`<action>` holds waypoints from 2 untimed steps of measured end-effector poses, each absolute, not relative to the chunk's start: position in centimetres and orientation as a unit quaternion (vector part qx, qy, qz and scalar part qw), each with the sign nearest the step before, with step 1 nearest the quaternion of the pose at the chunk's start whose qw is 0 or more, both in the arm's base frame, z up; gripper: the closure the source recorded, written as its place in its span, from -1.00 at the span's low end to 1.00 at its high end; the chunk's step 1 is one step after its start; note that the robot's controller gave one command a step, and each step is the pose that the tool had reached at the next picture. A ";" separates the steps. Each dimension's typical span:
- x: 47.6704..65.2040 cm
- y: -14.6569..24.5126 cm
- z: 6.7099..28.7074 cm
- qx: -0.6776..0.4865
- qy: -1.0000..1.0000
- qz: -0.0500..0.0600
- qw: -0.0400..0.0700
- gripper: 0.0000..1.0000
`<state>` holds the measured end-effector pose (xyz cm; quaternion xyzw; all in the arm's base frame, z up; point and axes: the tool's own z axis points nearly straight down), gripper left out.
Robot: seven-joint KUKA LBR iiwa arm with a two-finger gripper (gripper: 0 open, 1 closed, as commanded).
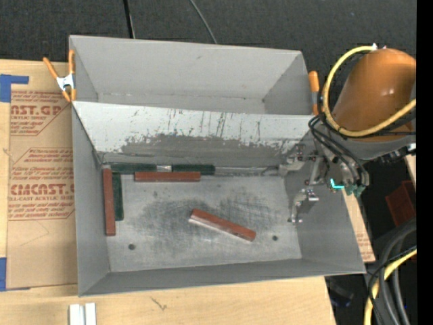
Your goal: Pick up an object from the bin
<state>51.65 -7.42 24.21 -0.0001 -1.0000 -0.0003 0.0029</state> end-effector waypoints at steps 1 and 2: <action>51.8 -7.4 24.6 0.000 -1.000 0.000 -0.001 -1.00; 51.0 -6.5 20.5 0.034 -0.999 0.001 -0.004 -1.00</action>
Offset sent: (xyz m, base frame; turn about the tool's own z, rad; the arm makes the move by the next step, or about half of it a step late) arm -0.0349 0.0381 -0.1717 -0.2791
